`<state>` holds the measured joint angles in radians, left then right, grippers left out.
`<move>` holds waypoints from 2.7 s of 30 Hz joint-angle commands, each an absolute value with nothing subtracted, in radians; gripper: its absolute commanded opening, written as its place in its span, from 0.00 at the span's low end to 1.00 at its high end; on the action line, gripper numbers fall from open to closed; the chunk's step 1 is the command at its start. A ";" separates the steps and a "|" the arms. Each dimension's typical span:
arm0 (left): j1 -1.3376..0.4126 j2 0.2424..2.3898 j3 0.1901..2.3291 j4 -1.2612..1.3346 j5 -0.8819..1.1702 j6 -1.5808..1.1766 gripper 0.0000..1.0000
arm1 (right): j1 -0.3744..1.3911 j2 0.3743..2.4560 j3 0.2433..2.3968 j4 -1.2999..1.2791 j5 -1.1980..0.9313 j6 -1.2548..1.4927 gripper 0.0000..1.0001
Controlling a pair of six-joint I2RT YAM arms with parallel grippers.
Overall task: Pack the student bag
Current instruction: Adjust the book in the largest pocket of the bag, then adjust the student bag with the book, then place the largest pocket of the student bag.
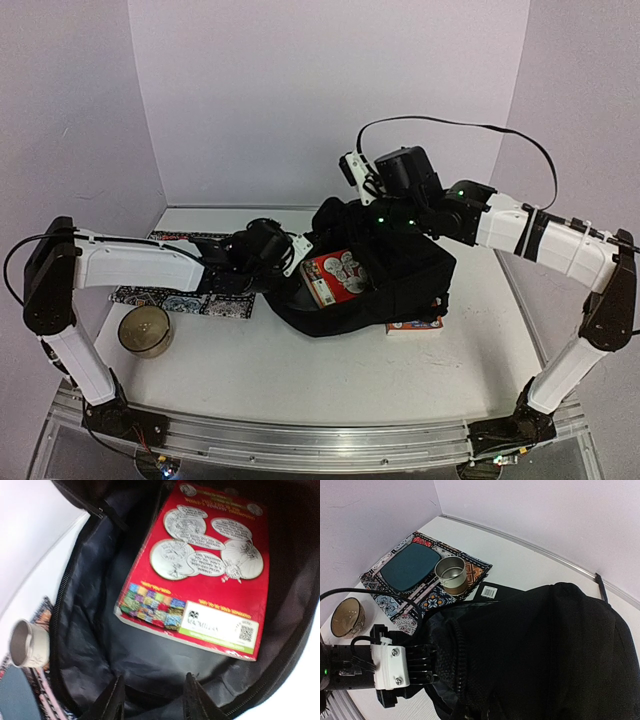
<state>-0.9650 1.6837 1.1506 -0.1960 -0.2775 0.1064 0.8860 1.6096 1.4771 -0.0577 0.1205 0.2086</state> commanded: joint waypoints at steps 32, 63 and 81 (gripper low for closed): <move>-0.917 1.905 1.465 -0.147 -0.024 -0.184 0.51 | 0.854 1.501 1.387 0.059 0.187 0.230 0.00; -0.783 1.588 1.133 -0.212 -0.101 -0.372 0.85 | 0.435 1.280 1.310 -0.082 0.340 0.130 0.00; -0.720 1.913 1.382 -0.179 0.209 -0.522 0.80 | 0.436 1.281 1.077 -0.080 0.018 0.270 0.32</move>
<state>-0.7370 1.8578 1.3023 -0.2238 0.0910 -0.4498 0.4343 1.3052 1.0721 -0.0989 0.1511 0.2604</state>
